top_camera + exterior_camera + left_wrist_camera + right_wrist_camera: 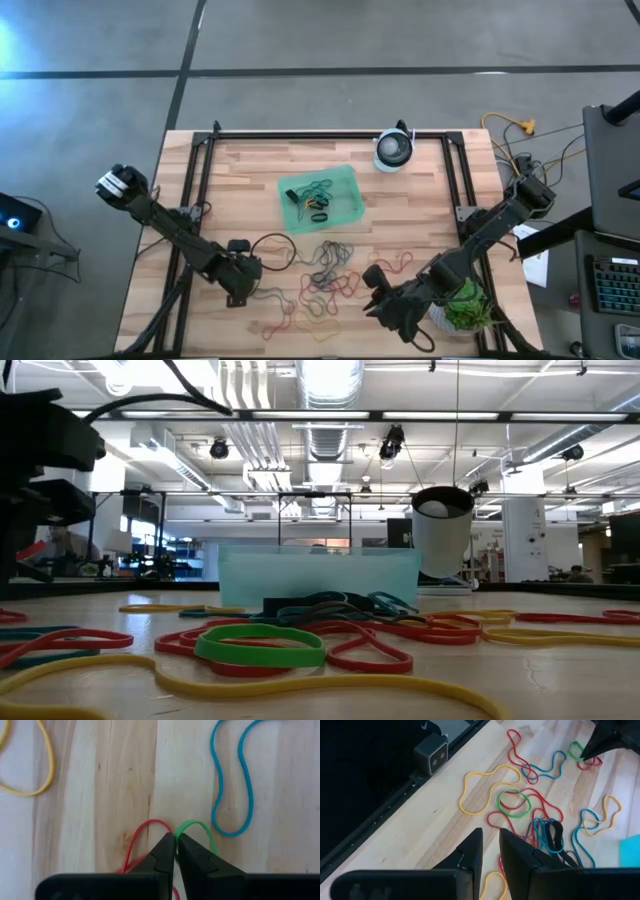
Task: Pick and place rubber bands into bin
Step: Put the green rubber band into the green bin
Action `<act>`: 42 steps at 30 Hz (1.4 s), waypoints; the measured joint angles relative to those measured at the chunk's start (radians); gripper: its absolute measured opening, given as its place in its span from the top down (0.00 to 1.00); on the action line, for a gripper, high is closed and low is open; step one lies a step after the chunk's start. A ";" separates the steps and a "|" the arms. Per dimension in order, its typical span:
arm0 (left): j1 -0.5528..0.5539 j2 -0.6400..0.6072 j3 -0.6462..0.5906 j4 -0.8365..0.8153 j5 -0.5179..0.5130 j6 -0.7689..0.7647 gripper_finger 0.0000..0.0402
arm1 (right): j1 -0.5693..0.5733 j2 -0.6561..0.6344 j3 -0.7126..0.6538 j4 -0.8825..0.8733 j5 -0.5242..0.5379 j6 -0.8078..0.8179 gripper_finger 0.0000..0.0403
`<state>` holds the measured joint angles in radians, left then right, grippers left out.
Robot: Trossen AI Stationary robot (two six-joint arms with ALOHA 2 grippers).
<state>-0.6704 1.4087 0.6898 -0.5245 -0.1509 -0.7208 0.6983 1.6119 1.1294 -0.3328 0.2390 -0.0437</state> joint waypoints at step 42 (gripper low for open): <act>0.509 -0.087 0.171 0.283 -0.479 0.993 0.98 | 0.000 0.000 -0.020 -0.031 0.081 0.051 0.85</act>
<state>-0.1615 1.3212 0.8612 -0.2412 -0.6296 0.2725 0.6979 1.6119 1.1091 -0.3634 0.3202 0.0074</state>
